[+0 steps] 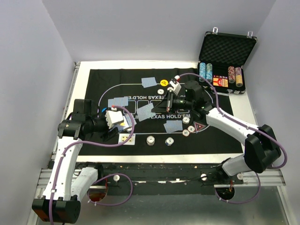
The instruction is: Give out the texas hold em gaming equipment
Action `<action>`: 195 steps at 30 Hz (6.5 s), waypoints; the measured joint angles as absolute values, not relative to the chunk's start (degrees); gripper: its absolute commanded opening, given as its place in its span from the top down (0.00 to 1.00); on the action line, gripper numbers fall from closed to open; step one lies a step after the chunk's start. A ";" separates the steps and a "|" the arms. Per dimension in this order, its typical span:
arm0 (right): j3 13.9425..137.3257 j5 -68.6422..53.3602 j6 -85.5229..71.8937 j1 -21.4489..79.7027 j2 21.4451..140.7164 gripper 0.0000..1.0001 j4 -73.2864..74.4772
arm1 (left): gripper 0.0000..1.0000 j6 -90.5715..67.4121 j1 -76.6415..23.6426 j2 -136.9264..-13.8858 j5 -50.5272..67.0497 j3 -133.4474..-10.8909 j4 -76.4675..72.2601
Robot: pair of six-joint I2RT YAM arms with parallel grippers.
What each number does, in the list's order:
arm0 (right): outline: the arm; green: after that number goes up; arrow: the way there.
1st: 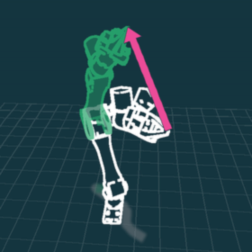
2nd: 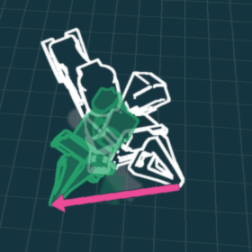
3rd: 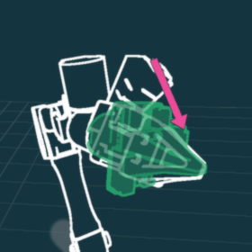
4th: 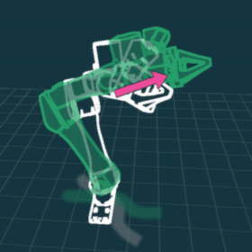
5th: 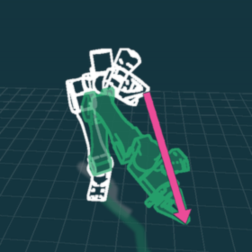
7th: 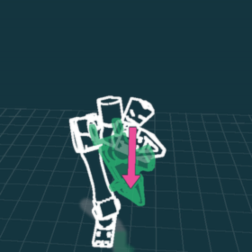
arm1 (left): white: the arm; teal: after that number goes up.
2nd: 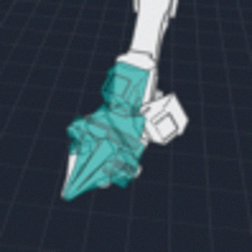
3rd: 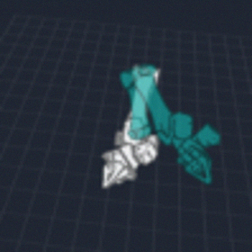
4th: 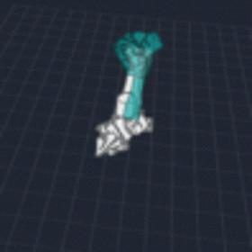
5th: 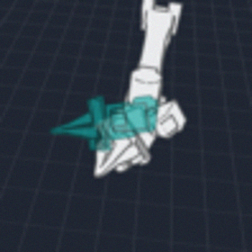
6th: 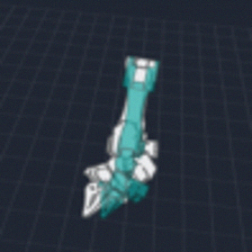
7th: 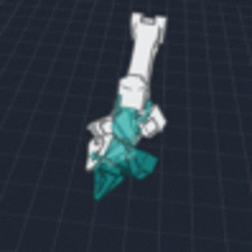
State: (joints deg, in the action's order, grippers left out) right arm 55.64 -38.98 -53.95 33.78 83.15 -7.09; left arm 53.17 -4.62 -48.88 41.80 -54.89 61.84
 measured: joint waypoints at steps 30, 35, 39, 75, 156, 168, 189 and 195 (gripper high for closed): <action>86.89 28.21 11.62 49.01 117.99 0.99 2.02 | 0.53 52.49 -4.62 -44.49 41.78 -54.72 64.47; 88.09 33.54 19.88 52.36 123.07 0.99 -2.13 | 0.53 52.53 -4.62 -44.51 41.76 -54.72 65.21; 90.30 35.62 24.21 54.06 126.96 0.99 -4.54 | 0.53 52.56 -4.62 -44.64 41.78 -54.72 65.76; 83.66 12.99 0.19 47.33 119.59 0.34 5.04 | 0.53 53.19 -4.62 -46.19 41.78 -54.94 66.11; 62.17 -42.41 -50.22 40.75 90.83 0.90 -6.48 | 0.52 53.30 -4.62 -47.68 40.95 -54.96 64.36; 59.16 -46.00 -55.59 37.19 87.77 0.99 -9.30 | 0.52 53.32 -4.62 -47.68 40.95 -54.96 63.37; 88.71 5.76 -11.99 39.86 99.72 0.99 18.39 | 0.52 53.28 -4.62 -47.48 40.97 -54.94 63.16; 87.72 25.04 1.83 46.70 109.80 0.99 16.34 | 0.52 53.28 -4.62 -46.76 40.97 -54.94 63.22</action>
